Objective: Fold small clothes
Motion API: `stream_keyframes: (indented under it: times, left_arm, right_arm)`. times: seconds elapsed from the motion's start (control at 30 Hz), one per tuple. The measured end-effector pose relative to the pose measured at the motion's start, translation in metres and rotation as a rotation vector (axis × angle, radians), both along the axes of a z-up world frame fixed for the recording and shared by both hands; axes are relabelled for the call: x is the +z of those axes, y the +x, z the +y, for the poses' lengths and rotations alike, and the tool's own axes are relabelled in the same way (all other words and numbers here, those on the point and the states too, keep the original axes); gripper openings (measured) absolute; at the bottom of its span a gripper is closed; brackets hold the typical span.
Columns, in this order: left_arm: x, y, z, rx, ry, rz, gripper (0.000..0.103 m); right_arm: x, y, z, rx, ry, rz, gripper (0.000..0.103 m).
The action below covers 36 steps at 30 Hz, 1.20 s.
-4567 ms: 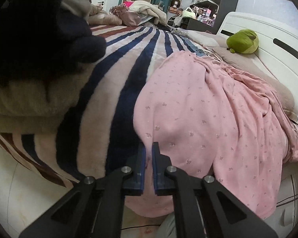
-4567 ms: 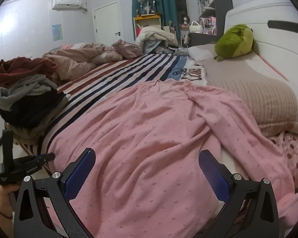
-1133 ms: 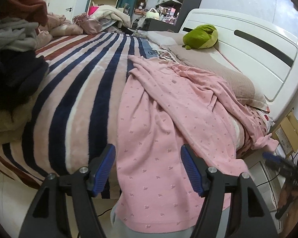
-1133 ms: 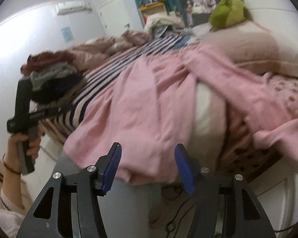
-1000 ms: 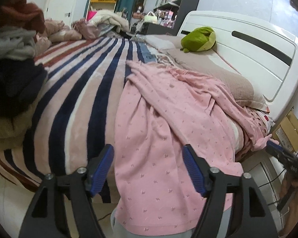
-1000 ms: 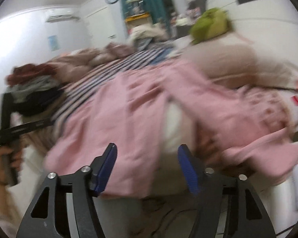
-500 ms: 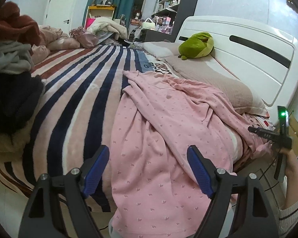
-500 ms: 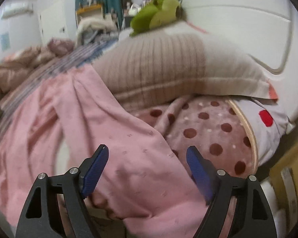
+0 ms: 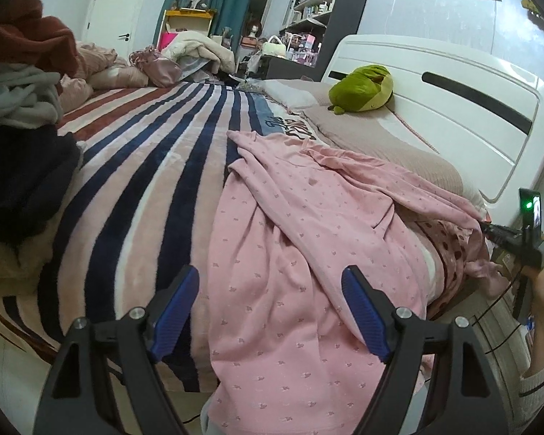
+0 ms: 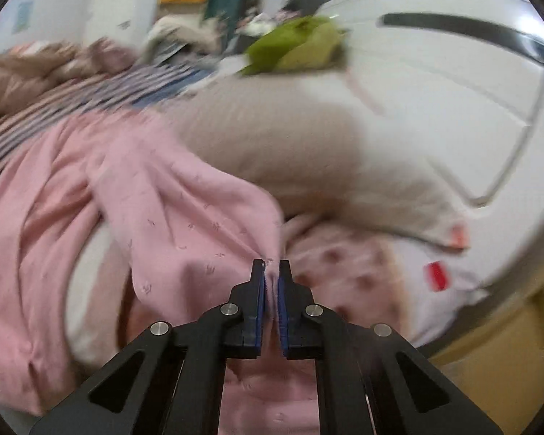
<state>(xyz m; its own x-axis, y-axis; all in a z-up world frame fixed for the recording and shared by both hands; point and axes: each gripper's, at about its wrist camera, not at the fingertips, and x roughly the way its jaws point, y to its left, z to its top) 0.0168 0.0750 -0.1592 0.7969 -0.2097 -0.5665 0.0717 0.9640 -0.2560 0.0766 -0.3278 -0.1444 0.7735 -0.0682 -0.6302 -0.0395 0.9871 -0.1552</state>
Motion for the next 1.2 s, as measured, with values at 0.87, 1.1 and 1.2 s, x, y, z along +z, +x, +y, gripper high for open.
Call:
stream_keyframes:
  times: [0.87,1.1,1.2]
  left_arm:
    - [0.009,-0.045,0.053,0.058,-0.079,-0.074,0.084]
    - [0.009,-0.044,0.054,0.064,-0.095,-0.076,0.085]
    - [0.010,-0.042,0.046,0.061,-0.089,-0.077,0.085]
  right_arm:
    - [-0.011,-0.011,0.269,0.725,0.357,0.368,0.024]
    - [0.018,-0.030,0.158,0.503,0.363,0.183,0.061]
    - [-0.003,-0.035,0.109,0.387,0.380,0.186,0.062]
